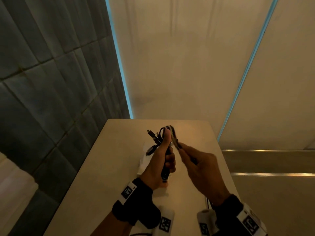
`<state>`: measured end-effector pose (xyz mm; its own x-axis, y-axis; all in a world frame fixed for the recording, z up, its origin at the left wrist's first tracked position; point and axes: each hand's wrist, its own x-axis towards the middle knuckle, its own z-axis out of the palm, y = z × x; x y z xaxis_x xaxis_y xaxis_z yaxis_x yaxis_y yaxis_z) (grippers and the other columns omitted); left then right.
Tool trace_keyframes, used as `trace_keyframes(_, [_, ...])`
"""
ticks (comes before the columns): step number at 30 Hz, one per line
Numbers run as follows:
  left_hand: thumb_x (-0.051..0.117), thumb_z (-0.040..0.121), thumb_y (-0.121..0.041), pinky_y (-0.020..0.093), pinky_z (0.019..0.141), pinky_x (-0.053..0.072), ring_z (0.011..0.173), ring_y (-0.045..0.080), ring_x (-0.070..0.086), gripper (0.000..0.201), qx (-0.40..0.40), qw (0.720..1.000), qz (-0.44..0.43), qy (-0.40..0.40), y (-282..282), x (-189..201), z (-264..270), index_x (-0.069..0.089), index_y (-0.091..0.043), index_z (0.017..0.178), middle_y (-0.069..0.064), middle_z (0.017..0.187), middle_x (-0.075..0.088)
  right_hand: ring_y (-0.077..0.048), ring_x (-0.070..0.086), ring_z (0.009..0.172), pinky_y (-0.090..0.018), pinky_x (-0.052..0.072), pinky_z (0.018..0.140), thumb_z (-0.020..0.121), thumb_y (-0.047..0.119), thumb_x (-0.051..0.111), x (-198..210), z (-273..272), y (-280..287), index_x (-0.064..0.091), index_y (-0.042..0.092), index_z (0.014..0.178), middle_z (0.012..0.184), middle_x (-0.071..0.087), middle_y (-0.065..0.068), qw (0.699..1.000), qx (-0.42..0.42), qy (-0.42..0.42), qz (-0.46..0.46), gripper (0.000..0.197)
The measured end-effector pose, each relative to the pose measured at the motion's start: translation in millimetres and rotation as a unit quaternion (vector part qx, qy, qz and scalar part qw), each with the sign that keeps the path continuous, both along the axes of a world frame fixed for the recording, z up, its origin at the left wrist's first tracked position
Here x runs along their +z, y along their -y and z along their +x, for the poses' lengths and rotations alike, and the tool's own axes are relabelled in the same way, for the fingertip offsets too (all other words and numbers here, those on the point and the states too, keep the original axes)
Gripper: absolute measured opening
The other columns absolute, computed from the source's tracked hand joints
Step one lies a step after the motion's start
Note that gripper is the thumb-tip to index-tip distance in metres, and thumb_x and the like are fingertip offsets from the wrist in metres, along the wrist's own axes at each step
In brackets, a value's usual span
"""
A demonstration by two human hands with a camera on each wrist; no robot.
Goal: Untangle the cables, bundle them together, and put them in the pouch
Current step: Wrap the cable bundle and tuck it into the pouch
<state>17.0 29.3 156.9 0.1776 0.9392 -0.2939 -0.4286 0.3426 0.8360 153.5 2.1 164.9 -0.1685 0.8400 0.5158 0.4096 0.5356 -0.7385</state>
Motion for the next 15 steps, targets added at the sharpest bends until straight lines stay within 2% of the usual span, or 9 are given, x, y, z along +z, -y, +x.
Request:
trace_keyframes(2, [0.061, 0.071, -0.076, 0.027, 0.054, 0.018, 0.052, 0.012, 0.022, 0.057, -0.009, 1.0, 0.023, 0.017, 1.1, 0.6, 2.9, 0.046, -0.022, 0.06, -0.002, 0.058, 0.03, -0.003, 0.062, 0.056, -0.018, 0.05, 0.053, 0.097, 0.023, 0.055, -2.9, -8.6, 2.1, 0.064, 0.026, 0.122, 0.068, 0.065, 0.014, 0.997, 0.059, 0.039, 0.01, 0.027])
trace_keyframes(3, [0.063, 0.072, -0.072, 0.024, 0.053, 0.025, 0.053, 0.011, 0.028, 0.054, -0.004, 0.999, 0.017, 0.031, 1.1, 1.0, 3.5, 0.049, -0.021, 0.06, -0.003, 0.059, 0.032, -0.009, 0.061, 0.056, -0.028, 0.051, 0.052, 0.098, 0.026, 0.051, -5.1, -11.7, 1.7, 0.066, 0.025, 0.117, 0.07, 0.066, 0.009, 0.996, 0.066, 0.065, 0.021, 0.024])
trace_keyframes(4, [0.066, 0.07, -0.07, 0.022, 0.053, 0.03, 0.054, 0.011, 0.031, 0.053, 0.005, 0.999, 0.007, 0.045, -0.3, 1.5, 3.6, 0.05, -0.02, 0.062, -0.003, 0.061, 0.034, -0.011, 0.058, 0.054, -0.033, 0.048, 0.051, 0.098, 0.026, 0.05, -7.2, -13.2, 1.1, 0.067, 0.024, 0.112, 0.068, 0.065, 0.006, 0.994, 0.063, 0.088, 0.034, 0.022])
trace_keyframes(6, [0.068, 0.068, -0.066, 0.021, 0.051, 0.033, 0.055, 0.011, 0.032, 0.052, 0.024, 0.999, -0.002, 0.045, -5.0, 0.3, -0.2, 0.048, -0.018, 0.067, -0.003, 0.062, 0.037, -0.011, 0.052, 0.052, -0.031, 0.044, 0.048, 0.097, 0.023, 0.051, -12.3, -13.6, -0.7, 0.066, 0.022, 0.108, 0.065, 0.06, 0.007, 0.989, 0.051, 0.131, 0.052, 0.018])
trace_keyframes(9, [0.057, 0.077, -0.059, 0.022, 0.048, 0.034, 0.049, 0.011, 0.034, 0.048, 0.032, 0.999, -0.003, 0.014, -10.2, 2.1, -8.6, 0.04, -0.016, 0.064, 0.0, 0.057, 0.037, -0.007, 0.048, 0.052, -0.022, 0.039, 0.048, 0.1, 0.031, 0.046, -17.3, -15.6, 3.6, 0.057, 0.026, 0.116, 0.067, 0.057, 0.013, 0.978, 0.031, 0.194, 0.073, 0.02])
trace_keyframes(10, [0.054, 0.082, -0.057, 0.023, 0.05, 0.037, 0.048, 0.013, 0.039, 0.048, 0.033, 0.999, -0.006, 0.024, -11.6, 3.5, -9.6, 0.04, -0.016, 0.063, 0.001, 0.057, 0.043, -0.006, 0.048, 0.05, -0.018, 0.037, 0.047, 0.1, 0.036, 0.043, -20.7, -16.6, 4.7, 0.052, 0.026, 0.115, 0.067, 0.056, 0.013, 0.98, 0.027, 0.187, 0.059, 0.02])
trace_keyframes(12, [0.051, 0.09, -0.051, 0.03, 0.06, 0.044, 0.053, 0.017, 0.053, 0.046, 0.045, 0.998, -0.006, 0.052, -15.5, 13.9, -12.8, 0.044, -0.015, 0.063, 0.005, 0.061, 0.056, -0.006, 0.046, 0.047, -0.018, 0.034, 0.045, 0.099, 0.044, 0.04, -28.2, -15.7, 8.1, 0.045, 0.025, 0.1, 0.063, 0.055, 0.007, 0.994, 0.046, 0.097, -0.015, 0.019])
trace_keyframes(13, [0.054, 0.09, -0.048, 0.031, 0.06, 0.044, 0.052, 0.017, 0.055, 0.044, 0.061, 0.996, -0.003, 0.071, -19.1, 21.9, -16.9, 0.045, -0.015, 0.062, 0.004, 0.059, 0.057, -0.007, 0.046, 0.048, -0.019, 0.033, 0.046, 0.097, 0.048, 0.04, -34.8, -13.1, 12.6, 0.043, 0.025, 0.093, 0.064, 0.055, 0.003, 0.996, 0.053, 0.041, -0.057, 0.024])
trace_keyframes(15, [0.06, 0.083, -0.044, 0.026, 0.05, 0.037, 0.04, 0.011, 0.044, 0.039, 0.106, 0.986, 0.006, 0.127, -30.8, 37.6, -31.3, 0.043, -0.019, 0.057, -0.004, 0.045, 0.044, -0.004, 0.045, 0.049, -0.021, 0.034, 0.047, 0.092, 0.06, 0.04, -54.4, 2.1, 24.0, 0.049, 0.028, 0.086, 0.062, 0.054, 0.002, 0.988, 0.064, -0.031, -0.135, 0.034])
